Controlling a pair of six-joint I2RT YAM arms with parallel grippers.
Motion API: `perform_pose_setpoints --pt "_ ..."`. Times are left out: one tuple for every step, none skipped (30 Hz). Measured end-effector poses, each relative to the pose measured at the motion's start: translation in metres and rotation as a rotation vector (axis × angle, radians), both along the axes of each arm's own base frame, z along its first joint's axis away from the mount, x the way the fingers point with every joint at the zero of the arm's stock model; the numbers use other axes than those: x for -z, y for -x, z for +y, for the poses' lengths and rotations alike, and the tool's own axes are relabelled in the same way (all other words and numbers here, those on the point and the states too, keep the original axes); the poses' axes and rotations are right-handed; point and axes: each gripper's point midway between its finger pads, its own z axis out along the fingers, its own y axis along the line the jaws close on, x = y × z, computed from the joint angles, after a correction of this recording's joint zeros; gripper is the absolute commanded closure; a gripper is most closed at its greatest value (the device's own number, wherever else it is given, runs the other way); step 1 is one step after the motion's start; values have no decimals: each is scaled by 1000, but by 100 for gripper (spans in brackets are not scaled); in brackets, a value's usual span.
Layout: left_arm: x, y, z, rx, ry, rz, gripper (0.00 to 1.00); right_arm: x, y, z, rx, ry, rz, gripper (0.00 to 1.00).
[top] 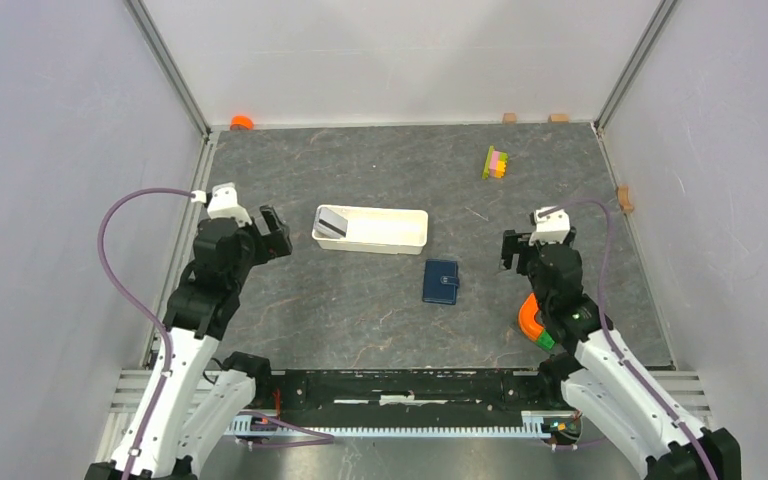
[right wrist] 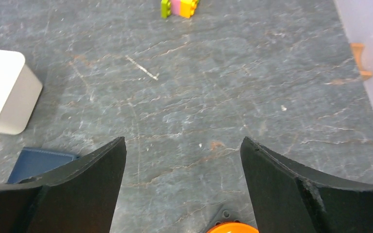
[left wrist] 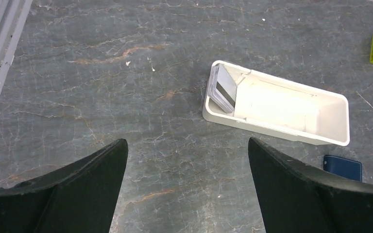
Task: Put the credit cards into the card holder
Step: Reset both arms
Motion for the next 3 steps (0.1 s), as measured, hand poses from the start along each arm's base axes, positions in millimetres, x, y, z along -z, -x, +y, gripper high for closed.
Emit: perform_pose_setpoints --pt "-1 0 0 1 -4 -3 0 -2 0 -3 11 8 -15 8" --pt "-1 0 0 2 -6 -3 0 -4 -1 -6 23 14 -31 8" --pt "-1 0 0 4 -8 -3 0 -6 -1 -7 31 17 -42 8"
